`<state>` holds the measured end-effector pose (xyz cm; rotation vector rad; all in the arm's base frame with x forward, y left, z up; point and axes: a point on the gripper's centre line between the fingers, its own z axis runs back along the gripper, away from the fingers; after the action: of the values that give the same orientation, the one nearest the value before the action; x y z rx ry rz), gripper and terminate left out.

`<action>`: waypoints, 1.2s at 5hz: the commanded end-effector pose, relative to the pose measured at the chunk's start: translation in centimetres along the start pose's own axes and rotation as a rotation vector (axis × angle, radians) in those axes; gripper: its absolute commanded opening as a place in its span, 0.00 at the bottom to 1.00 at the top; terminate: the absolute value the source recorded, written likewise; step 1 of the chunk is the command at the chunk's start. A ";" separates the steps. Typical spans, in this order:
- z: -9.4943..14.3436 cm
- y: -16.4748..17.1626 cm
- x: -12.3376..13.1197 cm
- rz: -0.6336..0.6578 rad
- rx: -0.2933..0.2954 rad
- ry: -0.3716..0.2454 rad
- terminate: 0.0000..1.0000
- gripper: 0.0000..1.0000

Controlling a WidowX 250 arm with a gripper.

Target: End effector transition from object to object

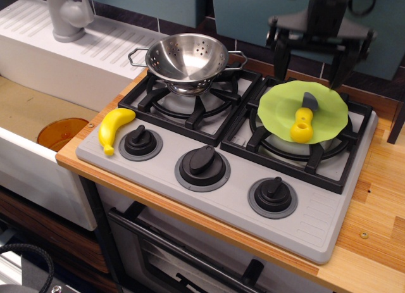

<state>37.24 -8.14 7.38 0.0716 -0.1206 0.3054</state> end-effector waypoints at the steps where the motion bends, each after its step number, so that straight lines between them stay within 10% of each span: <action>1: 6.0 1.9 -1.1 -0.002 0.025 -0.014 0.00 1.00; 6: 6.0 14.2 1.4 -0.213 0.041 -0.105 0.00 1.00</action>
<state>33.25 4.88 11.89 0.1280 -0.1396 0.0795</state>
